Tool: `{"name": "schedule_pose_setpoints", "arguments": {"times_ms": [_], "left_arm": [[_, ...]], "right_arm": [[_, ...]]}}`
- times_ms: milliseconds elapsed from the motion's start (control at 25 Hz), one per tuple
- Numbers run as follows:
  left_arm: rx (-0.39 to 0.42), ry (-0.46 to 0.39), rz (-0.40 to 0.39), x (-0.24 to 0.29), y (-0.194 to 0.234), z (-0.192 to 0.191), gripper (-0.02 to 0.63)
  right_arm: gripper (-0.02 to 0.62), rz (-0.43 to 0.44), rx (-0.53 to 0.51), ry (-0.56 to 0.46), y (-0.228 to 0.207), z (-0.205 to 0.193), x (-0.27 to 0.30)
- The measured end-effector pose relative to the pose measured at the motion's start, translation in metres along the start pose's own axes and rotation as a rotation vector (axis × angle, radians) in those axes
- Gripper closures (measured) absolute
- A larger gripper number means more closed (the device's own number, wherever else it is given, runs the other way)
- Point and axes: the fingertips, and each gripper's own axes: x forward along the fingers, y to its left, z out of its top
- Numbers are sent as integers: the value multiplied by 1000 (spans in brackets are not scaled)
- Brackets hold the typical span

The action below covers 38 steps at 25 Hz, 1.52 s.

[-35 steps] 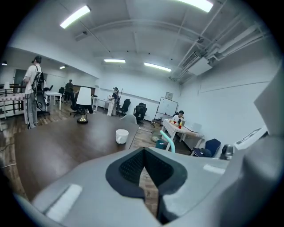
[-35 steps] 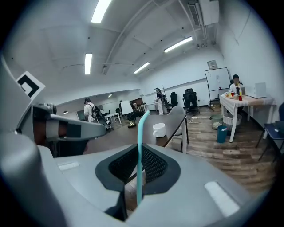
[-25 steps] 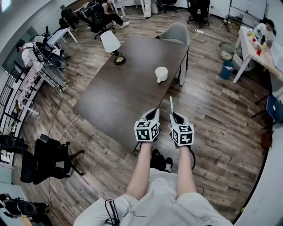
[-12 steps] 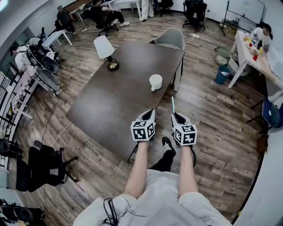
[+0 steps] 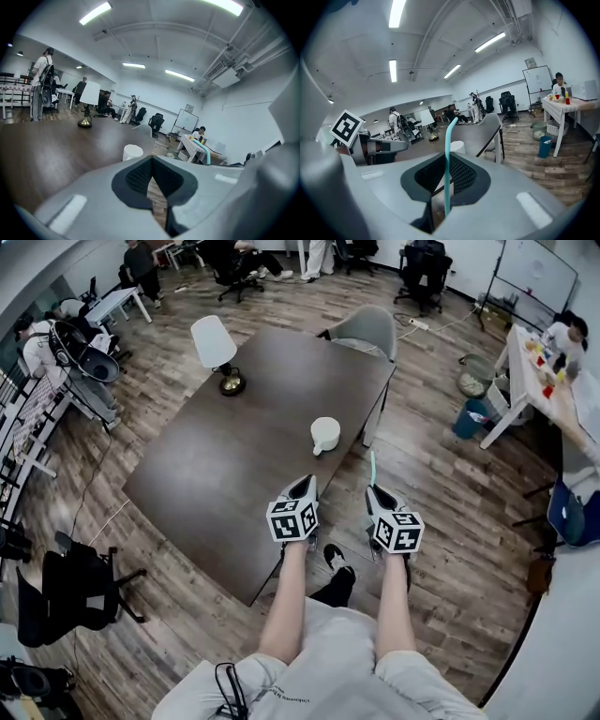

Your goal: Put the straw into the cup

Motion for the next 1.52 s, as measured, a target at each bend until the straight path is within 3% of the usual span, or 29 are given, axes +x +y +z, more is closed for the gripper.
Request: {"name": "schedule_pose_setpoints", "arguments": {"times_ms": [360, 640, 840, 1160, 1520], "left_arm": [[-72, 0, 48, 75, 30, 39, 604], [-67, 1, 62, 129, 38, 61, 606], [-28, 28, 96, 155, 68, 78, 604], [-75, -9, 133, 198, 99, 107, 604], [1, 27, 131, 195, 107, 99, 604]], "right_arm": [[541, -7, 44, 6, -52, 44, 45], [541, 2, 54, 21, -93, 70, 86], [541, 36, 68, 32, -99, 89, 125], [541, 53, -5, 61, -130, 119, 166], [541, 129, 14, 26, -106, 132, 208]]}}
